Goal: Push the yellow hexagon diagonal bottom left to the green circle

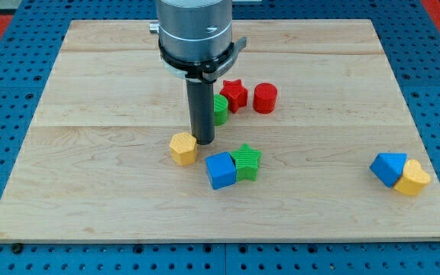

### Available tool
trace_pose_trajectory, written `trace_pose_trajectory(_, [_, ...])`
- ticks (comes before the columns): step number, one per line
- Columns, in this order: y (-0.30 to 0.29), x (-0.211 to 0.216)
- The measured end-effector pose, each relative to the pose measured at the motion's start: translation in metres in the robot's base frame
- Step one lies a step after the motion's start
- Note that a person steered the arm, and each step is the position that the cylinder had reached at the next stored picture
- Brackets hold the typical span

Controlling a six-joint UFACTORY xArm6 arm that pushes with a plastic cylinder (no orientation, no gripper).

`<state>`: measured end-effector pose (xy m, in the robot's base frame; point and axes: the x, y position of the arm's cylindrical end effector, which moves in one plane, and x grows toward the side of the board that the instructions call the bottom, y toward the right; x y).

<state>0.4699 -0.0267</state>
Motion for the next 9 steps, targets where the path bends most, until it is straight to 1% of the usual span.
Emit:
trace_pose_trajectory(1, [-0.031, -0.001])
trace_pose_trajectory(2, [-0.104, 0.004])
trace_pose_trajectory(3, [-0.127, 0.010])
trace_pose_trajectory(4, [-0.101, 0.020])
trace_pose_trajectory(5, [-0.093, 0.020])
trace_pose_trajectory(6, [-0.072, 0.032])
trace_pose_trajectory(7, [-0.040, 0.043])
trace_pose_trajectory(8, [-0.037, 0.052])
trace_pose_trajectory(9, [-0.044, 0.075])
